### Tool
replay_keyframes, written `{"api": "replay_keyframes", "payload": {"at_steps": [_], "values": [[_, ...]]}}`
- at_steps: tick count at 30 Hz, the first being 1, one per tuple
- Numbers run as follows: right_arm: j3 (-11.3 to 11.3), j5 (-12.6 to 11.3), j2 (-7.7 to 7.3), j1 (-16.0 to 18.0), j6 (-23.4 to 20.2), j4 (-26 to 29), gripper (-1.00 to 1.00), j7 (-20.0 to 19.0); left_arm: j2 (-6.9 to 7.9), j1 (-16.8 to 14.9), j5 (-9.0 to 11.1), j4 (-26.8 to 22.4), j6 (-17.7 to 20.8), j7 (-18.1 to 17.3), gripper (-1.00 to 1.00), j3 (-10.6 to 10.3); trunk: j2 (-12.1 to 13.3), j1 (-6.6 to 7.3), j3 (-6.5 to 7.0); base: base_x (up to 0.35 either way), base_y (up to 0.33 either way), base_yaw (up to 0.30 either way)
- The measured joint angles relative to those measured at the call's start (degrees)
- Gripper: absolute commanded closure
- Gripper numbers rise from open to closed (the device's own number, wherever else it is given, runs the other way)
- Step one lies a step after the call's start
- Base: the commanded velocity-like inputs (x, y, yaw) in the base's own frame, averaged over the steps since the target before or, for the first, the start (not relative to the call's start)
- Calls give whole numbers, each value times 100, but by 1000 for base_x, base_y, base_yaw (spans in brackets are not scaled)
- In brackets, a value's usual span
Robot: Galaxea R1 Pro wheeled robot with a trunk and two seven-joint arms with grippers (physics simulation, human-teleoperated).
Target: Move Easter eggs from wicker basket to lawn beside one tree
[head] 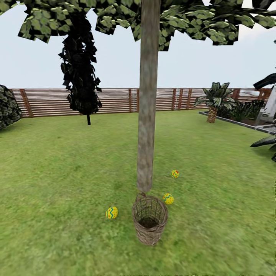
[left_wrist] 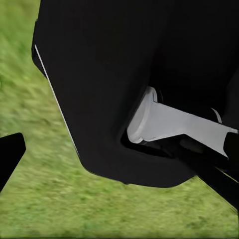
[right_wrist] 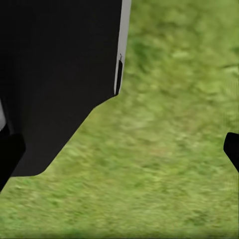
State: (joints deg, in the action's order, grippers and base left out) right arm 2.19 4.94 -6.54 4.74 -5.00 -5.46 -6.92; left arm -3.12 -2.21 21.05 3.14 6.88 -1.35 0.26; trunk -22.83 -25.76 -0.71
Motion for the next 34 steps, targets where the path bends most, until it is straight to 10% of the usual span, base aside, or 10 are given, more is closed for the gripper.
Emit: {"api": "replay_keyframes", "payload": {"at_steps": [34], "values": [[-18,-56,45,-69,50,78,-100,-2,264,117,11,-79,0,23,-100,8,4,1,-58,0,0,-29]]}}
